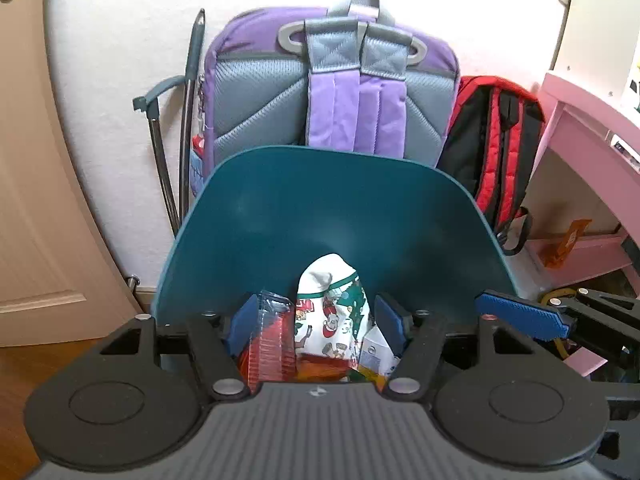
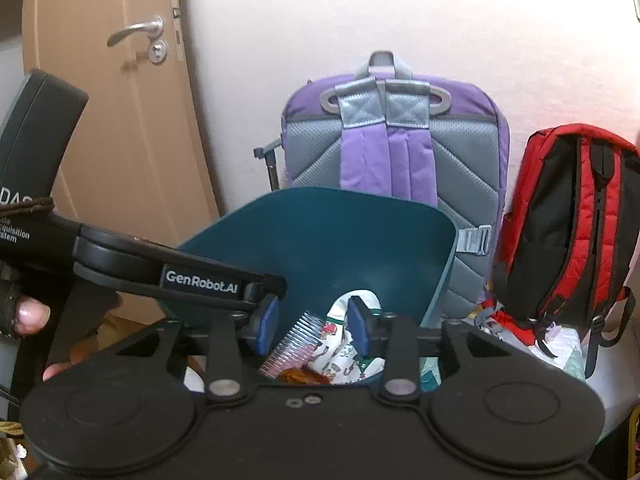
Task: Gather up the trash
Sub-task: 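Open both tools over the wastebasket, dropping the packet and red net inside, then move both tools back down toward the remaining trash on the floor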
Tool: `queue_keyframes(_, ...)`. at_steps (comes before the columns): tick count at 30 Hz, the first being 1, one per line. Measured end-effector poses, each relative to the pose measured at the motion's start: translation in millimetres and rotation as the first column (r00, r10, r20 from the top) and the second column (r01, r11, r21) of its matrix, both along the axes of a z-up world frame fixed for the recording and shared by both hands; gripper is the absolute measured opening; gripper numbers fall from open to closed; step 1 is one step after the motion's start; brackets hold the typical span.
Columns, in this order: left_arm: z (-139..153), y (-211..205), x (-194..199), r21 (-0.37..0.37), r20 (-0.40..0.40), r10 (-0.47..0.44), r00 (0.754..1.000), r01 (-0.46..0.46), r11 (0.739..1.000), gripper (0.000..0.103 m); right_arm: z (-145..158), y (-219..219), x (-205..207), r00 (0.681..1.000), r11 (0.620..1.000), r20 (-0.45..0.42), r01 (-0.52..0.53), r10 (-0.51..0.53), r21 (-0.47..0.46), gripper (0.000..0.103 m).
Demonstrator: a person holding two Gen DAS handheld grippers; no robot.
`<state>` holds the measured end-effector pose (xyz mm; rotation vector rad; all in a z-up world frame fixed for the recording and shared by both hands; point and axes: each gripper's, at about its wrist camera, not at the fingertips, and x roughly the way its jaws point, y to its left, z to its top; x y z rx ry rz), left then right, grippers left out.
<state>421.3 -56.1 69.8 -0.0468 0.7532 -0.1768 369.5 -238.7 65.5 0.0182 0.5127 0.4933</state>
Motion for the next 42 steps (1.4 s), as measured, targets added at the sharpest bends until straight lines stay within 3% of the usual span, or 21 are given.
queue_keyframes(10,33.9,6.4,-57.7,-0.013,0.039,-0.004,0.999,0.004,1.0,0.065,28.8,-2.5,-56.1,0.999,1.0,0.044,-0.019,0.019,0.001,0.042)
queue_keyframes(15,50.4,9.9,-97.9,-0.017,0.065,-0.017,0.998,0.018,1.0,0.071,45.9,-5.6,-92.5,0.996,0.999,0.077,-0.039,0.04,-0.014,0.043)
queue_keyframes(21,64.8,14.5,-145.0,-0.021,0.088,-0.031,0.996,0.033,0.999,0.071,56.5,-13.1,-130.4,0.995,0.999,0.091,-0.042,0.041,0.004,0.05)
queue_keyframes(25,68.3,18.5,-174.4,-0.017,0.106,-0.028,0.994,0.03,0.999,0.081,53.5,-15.9,-152.5,0.995,0.999,0.091,-0.046,0.045,0.012,0.053)
queue_keyframes(30,62.0,27.6,-205.7,-0.027,0.102,-0.025,0.994,0.028,0.999,0.081,38.7,-19.0,-176.3,0.997,0.999,0.068,-0.041,0.039,0.025,0.054)
queue_keyframes(34,45.6,37.1,-224.9,-0.046,0.08,-0.02,0.997,0.024,0.999,0.09,15.8,-20.1,-188.7,0.999,0.998,0.03,-0.039,0.037,0.05,0.055)
queue_keyframes(42,-29.0,68.3,-224.1,-0.119,-0.032,-0.013,0.999,0.009,0.993,0.095,-69.5,-5.0,-176.4,0.989,0.998,-0.147,-0.016,0.025,0.061,0.056)
